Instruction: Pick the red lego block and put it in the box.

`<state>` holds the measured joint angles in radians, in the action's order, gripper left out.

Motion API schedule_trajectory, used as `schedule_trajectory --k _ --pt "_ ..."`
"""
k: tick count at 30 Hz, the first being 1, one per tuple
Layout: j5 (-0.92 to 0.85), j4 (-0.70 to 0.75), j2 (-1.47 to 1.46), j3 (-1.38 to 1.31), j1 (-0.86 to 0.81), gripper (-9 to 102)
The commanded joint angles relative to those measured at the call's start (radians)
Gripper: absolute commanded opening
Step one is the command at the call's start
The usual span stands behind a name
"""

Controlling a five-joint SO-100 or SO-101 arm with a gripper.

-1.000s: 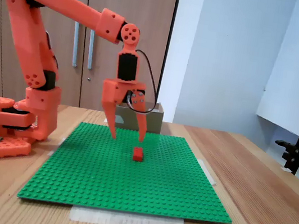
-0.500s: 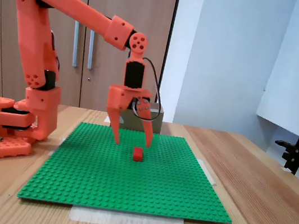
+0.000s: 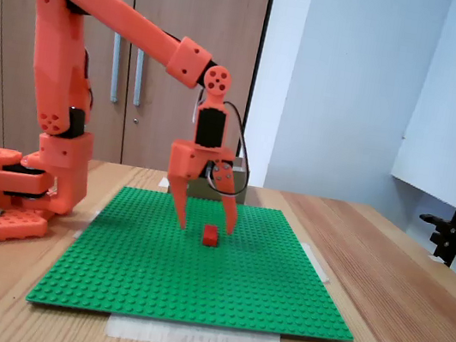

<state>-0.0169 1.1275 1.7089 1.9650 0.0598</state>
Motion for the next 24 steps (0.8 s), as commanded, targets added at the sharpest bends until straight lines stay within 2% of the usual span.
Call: schedule_trajectory --k 1,24 --pt "0.003 0.002 -0.002 -0.061 0.002 35" --pt "-0.018 -0.003 -0.021 -0.072 -0.006 32"
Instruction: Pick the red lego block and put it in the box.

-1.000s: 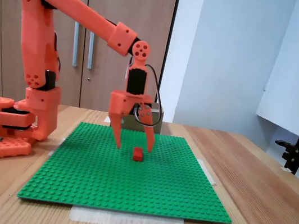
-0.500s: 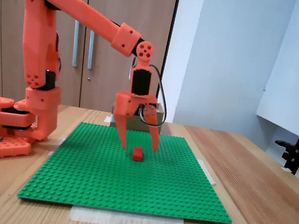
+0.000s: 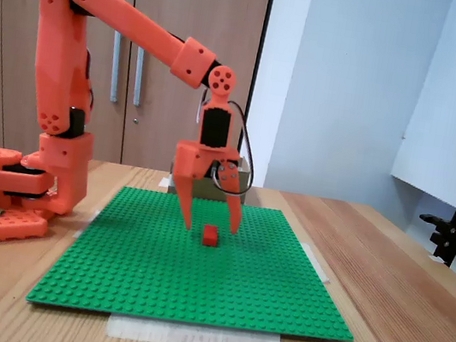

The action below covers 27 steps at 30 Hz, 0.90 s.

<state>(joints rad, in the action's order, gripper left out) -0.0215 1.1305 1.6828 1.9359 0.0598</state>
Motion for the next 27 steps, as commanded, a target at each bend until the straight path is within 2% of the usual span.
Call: schedule_trajectory --k 1,27 --pt "-0.014 -0.009 0.005 -0.043 -0.006 31" --pt "-0.025 -0.069 0.003 0.002 -0.015 24"
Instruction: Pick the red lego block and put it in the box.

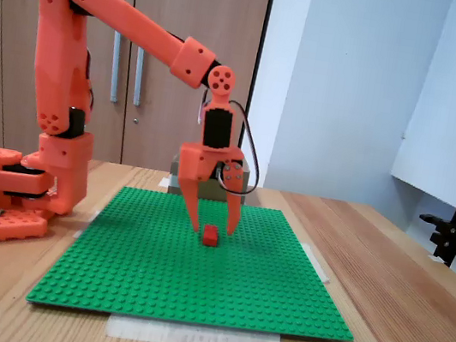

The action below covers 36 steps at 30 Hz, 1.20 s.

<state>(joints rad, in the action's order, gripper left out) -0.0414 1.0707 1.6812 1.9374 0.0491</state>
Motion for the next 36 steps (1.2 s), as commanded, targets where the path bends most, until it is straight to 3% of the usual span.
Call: schedule_trajectory --k 1,36 --pt "-0.005 -0.014 0.005 0.003 -0.005 24" --pt "-0.026 -0.061 -0.005 0.032 -0.005 15"
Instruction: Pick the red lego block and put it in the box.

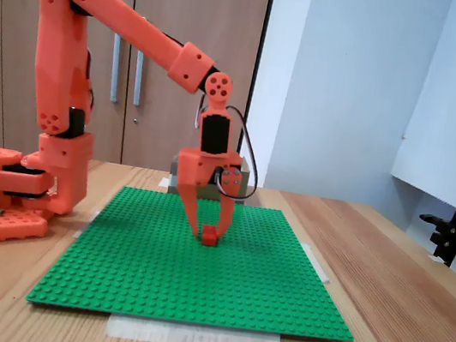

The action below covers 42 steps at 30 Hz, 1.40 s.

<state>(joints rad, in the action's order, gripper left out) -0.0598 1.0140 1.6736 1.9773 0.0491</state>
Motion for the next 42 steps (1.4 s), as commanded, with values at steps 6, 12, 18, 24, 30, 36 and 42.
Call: schedule_trajectory --k 6,12,18,24,30,36,42 --pt "-0.015 -0.015 0.003 -0.008 -0.005 9" --pt "-0.017 -0.018 0.003 -0.011 -0.003 8" --pt "-0.012 0.009 0.009 -0.038 -0.005 7" --pt "0.0 0.055 0.015 -0.087 -0.005 6" --pt "0.032 0.129 0.017 -0.176 0.006 6" --pt "0.058 0.207 0.018 -0.278 0.023 6" --pt "0.089 0.302 0.018 -0.382 0.071 6"
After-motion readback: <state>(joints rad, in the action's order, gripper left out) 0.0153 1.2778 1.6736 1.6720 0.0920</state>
